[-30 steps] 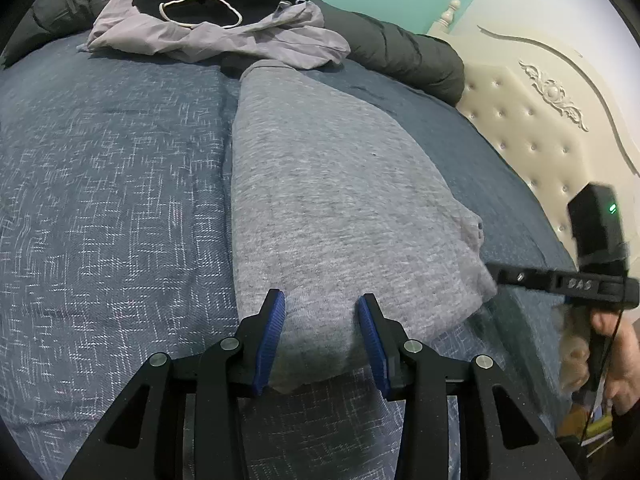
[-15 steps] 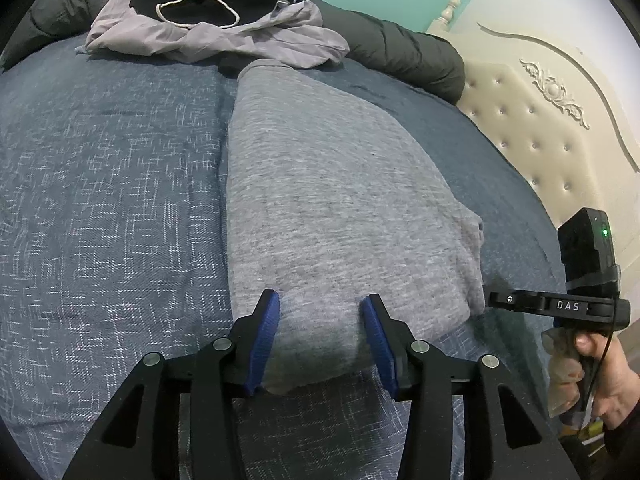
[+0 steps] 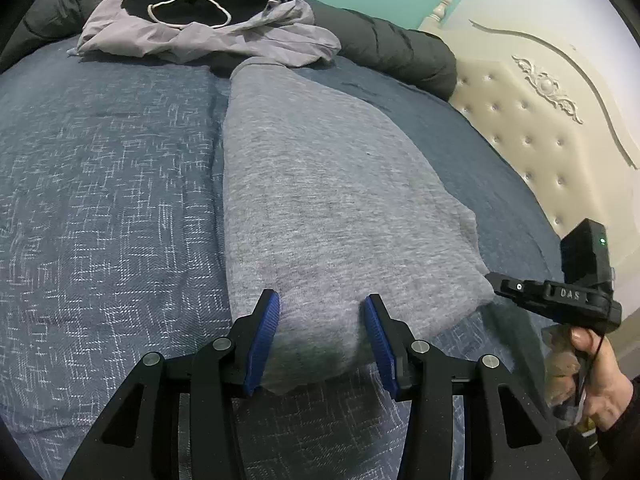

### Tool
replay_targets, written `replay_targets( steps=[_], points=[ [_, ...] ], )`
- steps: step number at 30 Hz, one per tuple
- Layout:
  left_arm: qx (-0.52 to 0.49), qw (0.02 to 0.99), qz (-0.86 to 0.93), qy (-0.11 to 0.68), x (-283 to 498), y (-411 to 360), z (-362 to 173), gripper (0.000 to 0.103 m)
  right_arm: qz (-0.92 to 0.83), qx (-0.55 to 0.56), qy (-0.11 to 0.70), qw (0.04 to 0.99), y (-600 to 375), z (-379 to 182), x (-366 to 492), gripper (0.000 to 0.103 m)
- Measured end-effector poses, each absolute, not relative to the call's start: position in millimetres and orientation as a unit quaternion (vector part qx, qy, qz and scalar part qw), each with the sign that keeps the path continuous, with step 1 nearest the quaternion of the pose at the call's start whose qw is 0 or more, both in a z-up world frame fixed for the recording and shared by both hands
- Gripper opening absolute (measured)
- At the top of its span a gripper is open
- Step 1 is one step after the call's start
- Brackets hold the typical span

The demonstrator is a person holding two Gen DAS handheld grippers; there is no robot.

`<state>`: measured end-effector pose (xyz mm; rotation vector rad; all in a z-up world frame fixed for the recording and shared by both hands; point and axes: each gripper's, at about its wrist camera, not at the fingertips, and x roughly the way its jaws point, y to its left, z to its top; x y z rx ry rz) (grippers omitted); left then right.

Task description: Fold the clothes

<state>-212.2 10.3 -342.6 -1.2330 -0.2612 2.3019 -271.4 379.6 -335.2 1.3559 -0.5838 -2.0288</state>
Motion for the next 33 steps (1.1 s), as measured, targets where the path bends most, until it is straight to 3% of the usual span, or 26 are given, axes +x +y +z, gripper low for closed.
replay_targets(
  steps=[11, 17, 19, 21, 25, 26, 28, 33],
  points=[
    [-0.455, 0.261, 0.848, -0.084, -215.6, 7.6, -343.8, 0.048, -0.776, 0.507, -0.188, 0.323, 378.4, -315.5, -267.0, 0.002],
    [-0.456, 0.261, 0.845, -0.095, -215.6, 3.8, -344.5, 0.048, -0.776, 0.512, -0.161, 0.330, 372.8, -309.8, -264.7, 0.007],
    [-0.457, 0.261, 0.845, -0.096, -215.4, 4.1, -344.1, 0.048, -0.782, 0.508, -0.141, 0.332, 371.7, -307.3, -259.5, 0.025],
    [-0.456, 0.260, 0.845, -0.097, -214.9, 4.5, -343.9, 0.048, -0.784, 0.509, -0.121, 0.333, 368.5, -307.3, -256.9, 0.031],
    [-0.456, 0.261, 0.845, -0.095, -215.0, 4.8, -344.0, 0.048, -0.782, 0.510, -0.120, 0.337, 364.4, -313.3, -259.8, 0.031],
    [-0.456, 0.261, 0.846, -0.094, -214.6, 5.1, -344.2, 0.048, -0.782, 0.510, -0.122, 0.338, 363.2, -314.8, -261.0, 0.029],
    [-0.456, 0.261, 0.846, -0.093, -214.4, 5.5, -344.5, 0.048, -0.781, 0.510, -0.120, 0.340, 365.2, -314.7, -262.1, 0.009],
    [-0.456, 0.262, 0.845, -0.095, -214.6, 4.8, -345.0, 0.048, -0.780, 0.510, -0.113, 0.345, 370.6, -314.2, -264.7, 0.004]
  ],
)
